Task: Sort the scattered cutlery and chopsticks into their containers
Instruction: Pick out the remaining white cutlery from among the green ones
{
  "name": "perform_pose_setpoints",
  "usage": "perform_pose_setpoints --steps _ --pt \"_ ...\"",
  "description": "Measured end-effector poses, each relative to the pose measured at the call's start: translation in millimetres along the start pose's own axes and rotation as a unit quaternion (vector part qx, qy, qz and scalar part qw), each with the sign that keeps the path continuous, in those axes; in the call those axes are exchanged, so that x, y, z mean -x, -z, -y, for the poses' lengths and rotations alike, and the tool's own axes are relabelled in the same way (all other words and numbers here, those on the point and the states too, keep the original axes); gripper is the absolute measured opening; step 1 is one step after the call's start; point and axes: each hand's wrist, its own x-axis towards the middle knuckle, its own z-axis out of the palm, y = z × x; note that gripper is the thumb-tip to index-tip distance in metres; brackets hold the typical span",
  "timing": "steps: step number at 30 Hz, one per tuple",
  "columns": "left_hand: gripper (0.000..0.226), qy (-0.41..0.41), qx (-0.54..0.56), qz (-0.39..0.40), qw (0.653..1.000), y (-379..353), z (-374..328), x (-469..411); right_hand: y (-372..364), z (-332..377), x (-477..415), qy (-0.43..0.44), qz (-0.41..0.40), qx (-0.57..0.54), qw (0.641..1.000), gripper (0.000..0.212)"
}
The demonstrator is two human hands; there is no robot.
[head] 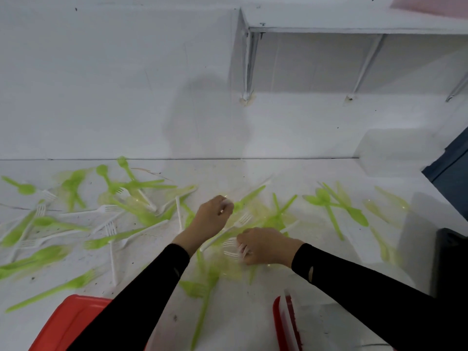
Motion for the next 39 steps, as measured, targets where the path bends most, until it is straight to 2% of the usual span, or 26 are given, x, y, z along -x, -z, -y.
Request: perform_pose_setpoints --steps 2,4,5,7,9,12,15,17,20,24,28,30,35,39 --pt "0.019 -0.012 -0.034 0.050 0.998 -16 -1 -10 1 -1 3 -0.008 -0.015 -0.030 0.999 0.028" --pt "0.033 -0.001 -0.082 0.109 0.991 -29 1 -20 5 -5 7 -0.028 -0.055 -0.147 0.987 0.020" --pt "0.036 0.006 -0.112 0.135 0.984 -34 2 -23 7 -8 9 -0.037 -0.083 -0.212 0.973 0.011" --pt "0.031 0.011 -0.142 0.156 0.977 -37 3 -27 11 -13 12 -0.066 -0.126 -0.309 0.940 0.017" --pt "0.029 0.011 -0.146 0.161 0.976 -35 2 -29 13 -16 12 -0.099 -0.145 -0.369 0.913 0.012" --pt "0.017 0.033 -0.143 0.175 0.974 -27 5 -30 16 -17 10 -0.104 -0.149 -0.415 0.892 0.007" --pt "0.022 0.070 -0.107 0.191 0.973 -14 13 -27 22 -20 9 -0.117 -0.169 -0.467 0.860 0.002" --pt "0.025 0.079 -0.089 0.199 0.973 -8 17 -23 26 -24 8 -0.132 -0.177 -0.497 0.839 0.010" --pt "0.036 0.067 -0.125 0.206 0.968 -8 23 -17 29 -27 10 -0.140 -0.181 -0.519 0.823 0.018" --pt "0.050 0.056 -0.154 0.188 0.968 -17 20 -8 29 -29 12 -0.122 -0.274 -0.535 0.790 0.015" --pt "0.048 0.014 -0.214 0.166 0.963 -27 17 -1 28 -28 12 -0.091 -0.328 -0.550 0.763 0.020" --pt "0.045 0.004 -0.193 0.160 0.968 -29 18 3 28 -29 10 -0.091 -0.330 -0.558 0.756 0.025" --pt "0.049 0.020 -0.148 0.163 0.975 -31 19 6 30 -37 7 -0.134 -0.353 -0.640 0.669 0.031" --pt "0.034 -0.011 -0.124 0.158 0.980 -33 19 7 34 -39 11 -0.146 -0.368 -0.665 0.634 0.037"
